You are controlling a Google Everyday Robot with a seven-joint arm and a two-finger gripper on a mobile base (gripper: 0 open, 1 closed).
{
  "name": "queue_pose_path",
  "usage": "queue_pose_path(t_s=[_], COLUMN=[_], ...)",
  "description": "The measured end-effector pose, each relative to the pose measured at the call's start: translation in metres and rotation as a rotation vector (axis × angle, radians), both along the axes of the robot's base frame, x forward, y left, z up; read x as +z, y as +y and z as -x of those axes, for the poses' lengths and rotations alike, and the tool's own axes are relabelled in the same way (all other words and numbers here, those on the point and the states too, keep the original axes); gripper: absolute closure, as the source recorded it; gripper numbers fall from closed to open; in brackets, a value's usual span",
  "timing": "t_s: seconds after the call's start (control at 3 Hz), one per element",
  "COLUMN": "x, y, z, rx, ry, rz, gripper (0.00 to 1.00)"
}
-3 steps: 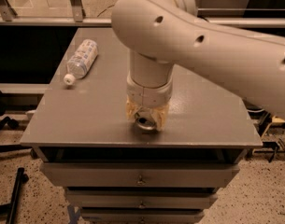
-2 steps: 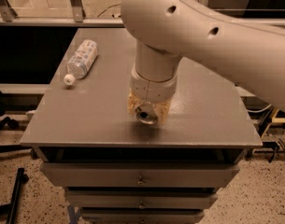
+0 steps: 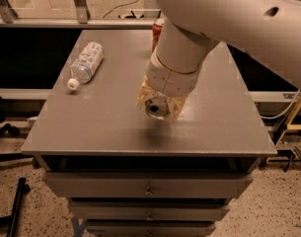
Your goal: Place 7up can upright
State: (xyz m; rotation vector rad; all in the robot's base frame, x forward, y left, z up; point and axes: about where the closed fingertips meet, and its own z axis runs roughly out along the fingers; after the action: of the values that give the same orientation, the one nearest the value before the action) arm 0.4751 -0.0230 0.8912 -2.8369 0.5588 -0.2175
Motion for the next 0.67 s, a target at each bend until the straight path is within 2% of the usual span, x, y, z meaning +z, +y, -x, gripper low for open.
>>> queue_pose_path(t_s=[0.33,0.67], x=[-0.0001,0.0058], y=[0.0,-0.0055], z=[0.0,-0.0008], rx=[0.001,-0.041], ry=[0.0,0.0], rz=[0.001,-0.077], gripper=[1.0,1.0])
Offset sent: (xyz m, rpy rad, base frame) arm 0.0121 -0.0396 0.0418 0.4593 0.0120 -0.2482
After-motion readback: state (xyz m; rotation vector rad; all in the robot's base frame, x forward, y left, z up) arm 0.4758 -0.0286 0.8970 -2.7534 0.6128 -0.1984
